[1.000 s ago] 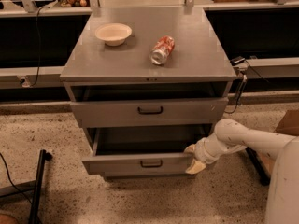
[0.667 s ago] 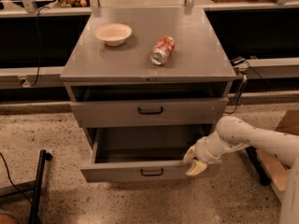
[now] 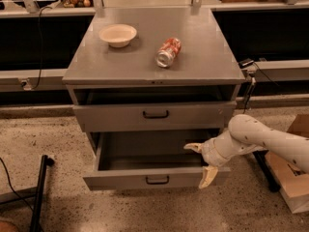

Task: Open middle drawer

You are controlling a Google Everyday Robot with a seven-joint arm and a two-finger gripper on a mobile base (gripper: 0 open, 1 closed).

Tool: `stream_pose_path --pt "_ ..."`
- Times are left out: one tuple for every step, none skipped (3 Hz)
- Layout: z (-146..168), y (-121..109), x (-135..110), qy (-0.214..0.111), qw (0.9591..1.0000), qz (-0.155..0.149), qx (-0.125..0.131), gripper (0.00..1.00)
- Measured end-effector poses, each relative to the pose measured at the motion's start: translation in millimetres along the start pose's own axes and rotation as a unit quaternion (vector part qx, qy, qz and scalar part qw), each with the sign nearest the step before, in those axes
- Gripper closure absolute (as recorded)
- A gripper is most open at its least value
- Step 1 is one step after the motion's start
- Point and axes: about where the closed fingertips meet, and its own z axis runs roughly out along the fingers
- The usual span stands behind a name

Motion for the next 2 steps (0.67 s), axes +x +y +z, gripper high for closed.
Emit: stream_pose_path --pt "1.5 0.5 -0.5 -0.001 1.0 0.001 -0.001 0.0" --pt "8.1 -1.1 1.3 0.007 0.9998 0.003 -0.019 0.0"
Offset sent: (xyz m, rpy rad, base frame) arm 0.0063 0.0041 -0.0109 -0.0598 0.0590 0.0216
